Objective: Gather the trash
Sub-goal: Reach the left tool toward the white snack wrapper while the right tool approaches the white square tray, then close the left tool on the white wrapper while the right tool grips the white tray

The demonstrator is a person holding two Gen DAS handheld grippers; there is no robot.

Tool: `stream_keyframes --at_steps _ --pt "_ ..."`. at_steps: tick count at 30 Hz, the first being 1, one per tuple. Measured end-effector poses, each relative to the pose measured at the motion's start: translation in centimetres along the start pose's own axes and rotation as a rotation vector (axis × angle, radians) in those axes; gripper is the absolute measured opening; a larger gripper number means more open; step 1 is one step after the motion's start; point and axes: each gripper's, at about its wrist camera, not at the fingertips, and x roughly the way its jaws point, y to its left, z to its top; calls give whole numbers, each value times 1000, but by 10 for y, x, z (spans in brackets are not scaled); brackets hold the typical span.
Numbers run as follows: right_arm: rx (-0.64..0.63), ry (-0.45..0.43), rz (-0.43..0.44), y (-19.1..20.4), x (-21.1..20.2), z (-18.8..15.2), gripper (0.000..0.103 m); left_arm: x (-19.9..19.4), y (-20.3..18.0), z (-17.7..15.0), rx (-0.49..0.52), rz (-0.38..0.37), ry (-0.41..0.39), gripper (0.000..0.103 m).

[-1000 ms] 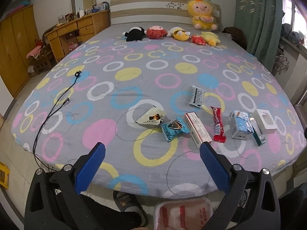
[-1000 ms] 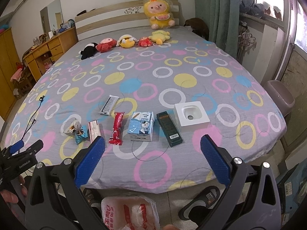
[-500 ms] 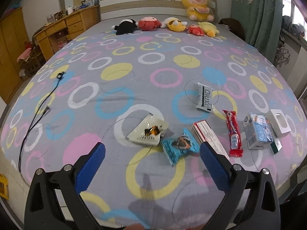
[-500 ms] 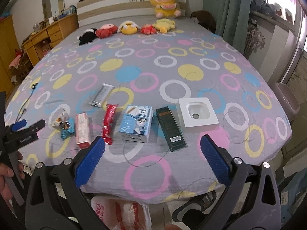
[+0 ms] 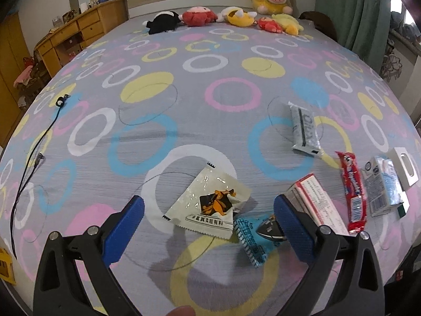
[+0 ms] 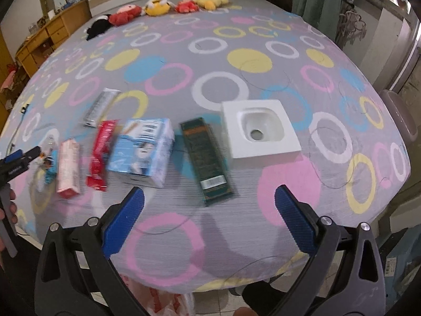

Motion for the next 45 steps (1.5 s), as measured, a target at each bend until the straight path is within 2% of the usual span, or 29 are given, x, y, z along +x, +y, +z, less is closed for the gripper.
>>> stream_keyframes --at_steps 5,9,25,28,30,35,39,40,43,45 --pt "33 -16 -14 -24 13 24 97 12 -1 2 11 3 14 96" --pt "50 42 9 -35 38 37 97 23 1 3 7 1 29 96" --pt "-7 75 -19 -18 75 56 97 45 15 1 -21 -14 81 95" --pt "-15 73 -25 -16 77 60 97 49 16 -2 -3 10 94 88" --pt "-20 79 -29 -14 80 61 97 51 19 -3 -21 -12 100 85" --pt "-22 91 -34 -12 83 62 97 50 16 -3 7 -22 87 75" --pt "-32 99 -29 -10 86 62 97 51 16 -2 7 -29 79 72" --pt "-32 103 -27 -9 87 62 97 51 16 -1 10 -28 77 70" --pt "-24 105 -17 -9 89 62 95 46 10 0 14 -25 64 52" --pt "-23 112 -13 -10 90 62 95 45 6 0 18 -19 60 48"
